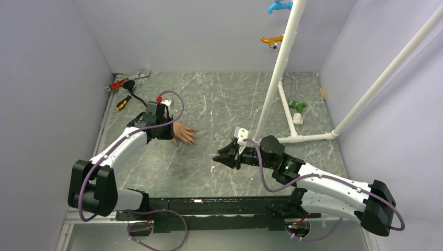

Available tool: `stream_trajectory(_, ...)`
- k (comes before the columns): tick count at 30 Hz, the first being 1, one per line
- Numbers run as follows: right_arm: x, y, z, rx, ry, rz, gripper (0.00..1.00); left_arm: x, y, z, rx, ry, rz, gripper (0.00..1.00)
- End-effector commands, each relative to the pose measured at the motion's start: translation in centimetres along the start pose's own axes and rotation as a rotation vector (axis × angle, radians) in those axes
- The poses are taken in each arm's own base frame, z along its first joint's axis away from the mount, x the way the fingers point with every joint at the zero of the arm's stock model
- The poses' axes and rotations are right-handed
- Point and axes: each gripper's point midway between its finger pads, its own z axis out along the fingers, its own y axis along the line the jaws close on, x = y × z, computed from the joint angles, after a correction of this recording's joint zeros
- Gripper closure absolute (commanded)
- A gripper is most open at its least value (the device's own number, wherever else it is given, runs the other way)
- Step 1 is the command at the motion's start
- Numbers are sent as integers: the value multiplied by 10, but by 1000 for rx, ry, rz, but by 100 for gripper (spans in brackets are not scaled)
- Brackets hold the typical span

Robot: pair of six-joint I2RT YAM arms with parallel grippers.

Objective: Paint the nails
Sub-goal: Paint the nail polish on the nail.

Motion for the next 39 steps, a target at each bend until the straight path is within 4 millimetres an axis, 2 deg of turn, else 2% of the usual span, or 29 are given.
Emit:
stream_trajectory(1,-18,5,3,-31,-73,-12,100,-6,7,4,-40,-16,7,100)
stream_trajectory(12,-8,4,11,-48,-51,8,100,-2,9,20,-42,45,16,100)
stream_trajectory(26,-17,7,0,-39,-76,-2,100,2,3,34,-6,84,22,100)
stream_trajectory(39,-18,6,-10,-16,-80,-11,100,4,-7,35,16,91,59,100)
